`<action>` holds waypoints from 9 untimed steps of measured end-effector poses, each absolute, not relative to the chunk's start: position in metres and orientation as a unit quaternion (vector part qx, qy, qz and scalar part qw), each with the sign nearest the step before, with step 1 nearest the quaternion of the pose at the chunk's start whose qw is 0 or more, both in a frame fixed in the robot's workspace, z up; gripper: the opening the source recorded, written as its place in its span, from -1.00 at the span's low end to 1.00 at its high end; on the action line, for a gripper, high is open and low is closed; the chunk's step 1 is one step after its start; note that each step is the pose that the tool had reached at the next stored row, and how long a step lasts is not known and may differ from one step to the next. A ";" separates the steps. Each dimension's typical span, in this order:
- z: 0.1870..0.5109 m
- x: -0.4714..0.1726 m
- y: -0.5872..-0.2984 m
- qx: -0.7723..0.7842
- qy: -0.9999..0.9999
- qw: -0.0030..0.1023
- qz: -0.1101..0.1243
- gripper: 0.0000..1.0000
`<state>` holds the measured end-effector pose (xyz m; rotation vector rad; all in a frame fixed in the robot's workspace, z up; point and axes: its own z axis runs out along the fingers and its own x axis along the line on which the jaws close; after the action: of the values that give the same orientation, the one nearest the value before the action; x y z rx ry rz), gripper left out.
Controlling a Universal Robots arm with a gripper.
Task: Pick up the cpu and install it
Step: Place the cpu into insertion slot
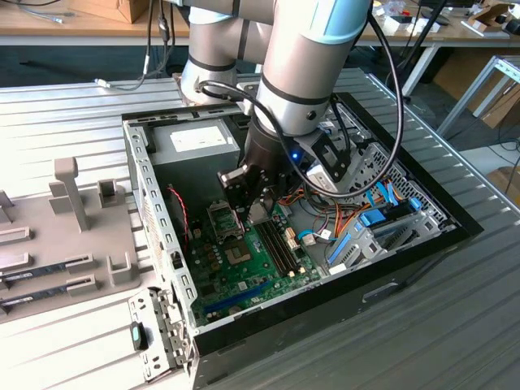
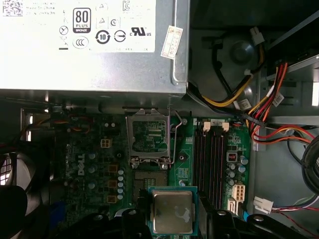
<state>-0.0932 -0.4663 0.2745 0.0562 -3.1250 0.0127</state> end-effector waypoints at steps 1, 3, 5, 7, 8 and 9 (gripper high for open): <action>0.274 -0.093 -0.466 0.018 -1.000 0.008 0.004 -0.05; 0.274 -0.093 -0.466 0.018 -1.000 0.008 0.004 -0.05; 0.273 -0.093 -0.466 0.018 -1.000 0.008 0.004 -0.05; 0.273 -0.093 -0.466 0.018 -1.000 0.008 0.004 -0.05; 0.272 -0.093 -0.466 0.018 -1.000 0.008 0.004 -0.05; 0.272 -0.093 -0.466 0.018 -1.000 0.008 0.004 -0.05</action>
<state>-0.0932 -0.4663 0.2720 0.0563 -3.1250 0.0127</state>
